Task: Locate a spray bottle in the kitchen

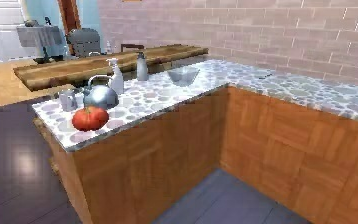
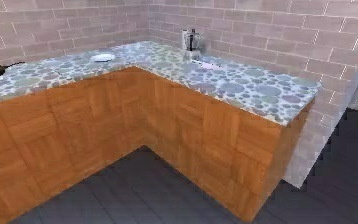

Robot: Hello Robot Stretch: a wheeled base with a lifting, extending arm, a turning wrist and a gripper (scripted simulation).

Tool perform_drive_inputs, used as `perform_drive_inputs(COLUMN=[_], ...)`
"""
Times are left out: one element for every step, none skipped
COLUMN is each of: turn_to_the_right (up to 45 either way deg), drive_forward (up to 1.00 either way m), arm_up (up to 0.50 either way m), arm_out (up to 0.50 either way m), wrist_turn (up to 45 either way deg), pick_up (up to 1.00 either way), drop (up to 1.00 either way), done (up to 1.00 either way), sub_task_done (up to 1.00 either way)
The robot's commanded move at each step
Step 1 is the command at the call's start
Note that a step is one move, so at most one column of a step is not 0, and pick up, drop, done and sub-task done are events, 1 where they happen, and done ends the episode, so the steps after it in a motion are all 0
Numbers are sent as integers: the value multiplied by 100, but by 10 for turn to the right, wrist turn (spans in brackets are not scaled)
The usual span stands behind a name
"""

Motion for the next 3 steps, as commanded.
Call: perform_drive_inputs(turn_to_the_right=[0,-210,0], drive_forward=[30,0,0], arm_up=[0,0,0], arm_out=[0,0,0], wrist_turn=[0,0,0], pick_up=[0,0,0], drop=[0,0,0], done=[0,0,100], sub_task_done=[0,0,0])
